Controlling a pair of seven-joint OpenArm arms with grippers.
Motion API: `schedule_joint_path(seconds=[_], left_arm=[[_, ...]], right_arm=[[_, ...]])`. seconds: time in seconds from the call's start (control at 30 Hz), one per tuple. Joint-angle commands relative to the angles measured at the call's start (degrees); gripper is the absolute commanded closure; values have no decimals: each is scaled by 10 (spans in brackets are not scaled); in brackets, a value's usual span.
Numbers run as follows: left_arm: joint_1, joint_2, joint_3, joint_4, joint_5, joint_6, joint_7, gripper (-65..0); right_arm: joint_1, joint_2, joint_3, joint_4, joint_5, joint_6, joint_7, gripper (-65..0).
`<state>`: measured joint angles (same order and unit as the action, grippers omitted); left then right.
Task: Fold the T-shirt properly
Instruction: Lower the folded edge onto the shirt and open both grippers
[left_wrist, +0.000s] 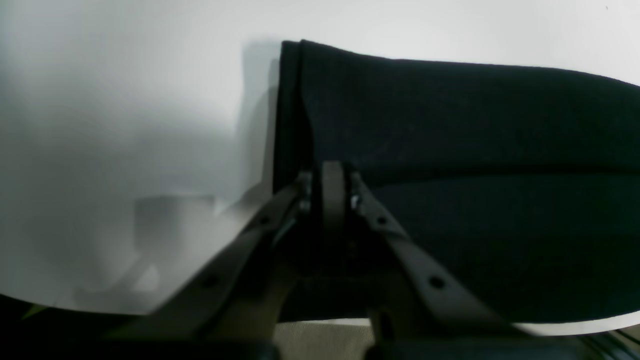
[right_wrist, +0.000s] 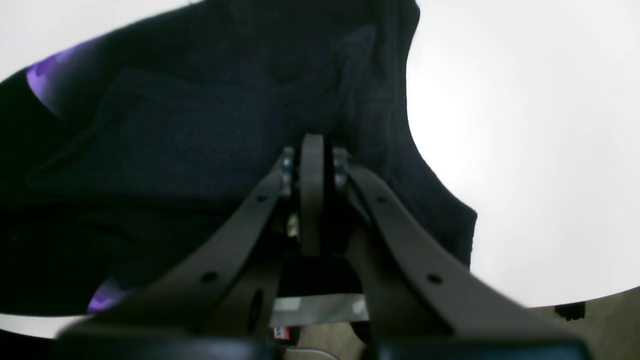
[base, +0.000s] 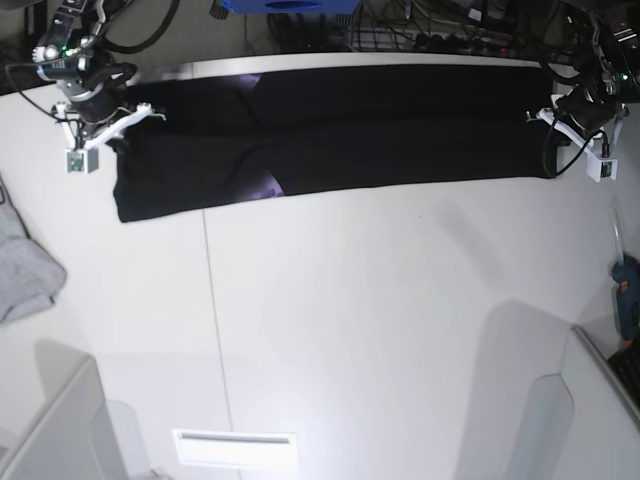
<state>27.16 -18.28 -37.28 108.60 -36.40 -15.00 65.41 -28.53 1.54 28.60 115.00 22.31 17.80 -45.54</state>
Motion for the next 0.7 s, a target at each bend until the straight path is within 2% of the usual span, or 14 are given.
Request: schedule_joint_path(seconds=[0.0, 0.67], left_arm=[[1, -9, -4, 9, -2, -2, -7, 0], [1, -9, -5, 8, 2, -2, -7, 0]], right_arm=[[-2, 5, 3, 5, 2, 0, 10, 0], [6, 6, 4, -8, 2, 0, 7, 0]])
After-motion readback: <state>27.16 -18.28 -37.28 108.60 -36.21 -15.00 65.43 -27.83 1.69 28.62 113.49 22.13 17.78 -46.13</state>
